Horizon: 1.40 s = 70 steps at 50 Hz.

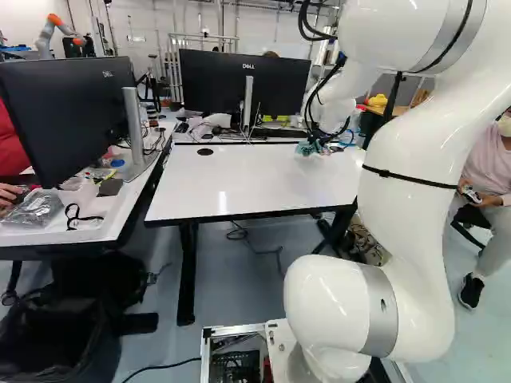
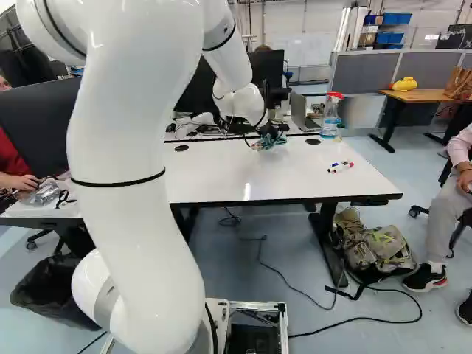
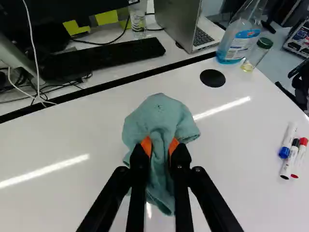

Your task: Clean the table with the green towel

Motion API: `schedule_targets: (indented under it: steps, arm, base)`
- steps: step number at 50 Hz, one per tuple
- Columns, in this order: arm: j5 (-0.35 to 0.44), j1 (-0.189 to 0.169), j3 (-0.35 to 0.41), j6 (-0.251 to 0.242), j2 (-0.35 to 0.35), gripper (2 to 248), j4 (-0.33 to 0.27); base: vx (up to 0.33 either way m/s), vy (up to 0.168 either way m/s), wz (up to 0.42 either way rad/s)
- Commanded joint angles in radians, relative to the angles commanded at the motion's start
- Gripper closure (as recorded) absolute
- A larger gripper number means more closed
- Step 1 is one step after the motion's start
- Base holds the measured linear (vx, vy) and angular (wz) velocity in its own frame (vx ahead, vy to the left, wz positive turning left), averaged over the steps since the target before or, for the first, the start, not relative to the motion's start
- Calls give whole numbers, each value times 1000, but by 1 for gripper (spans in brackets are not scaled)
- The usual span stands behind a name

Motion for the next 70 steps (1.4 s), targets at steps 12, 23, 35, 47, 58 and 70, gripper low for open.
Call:
schedule_targets:
  steps: [12, 23, 35, 47, 58, 70]
  arm:
    - [0, 4, -67, 0, -55, 192, 0]
    - [0, 11, -128, 0, -104, 192, 0]
    - [0, 21, -194, 0, -156, 192, 0]
    - [0, 30, -262, 0, -208, 192, 0]
    - [0, 38, -291, 0, -242, 192, 0]
    - [0, 43, -310, 0, -277, 192, 0]
  base:
    - [0, 0, 0]
    - [0, 0, 0]
    - [0, 0, 0]
    - [0, 0, 0]
    - [0, 0, 0]
    - [0, 0, 0]
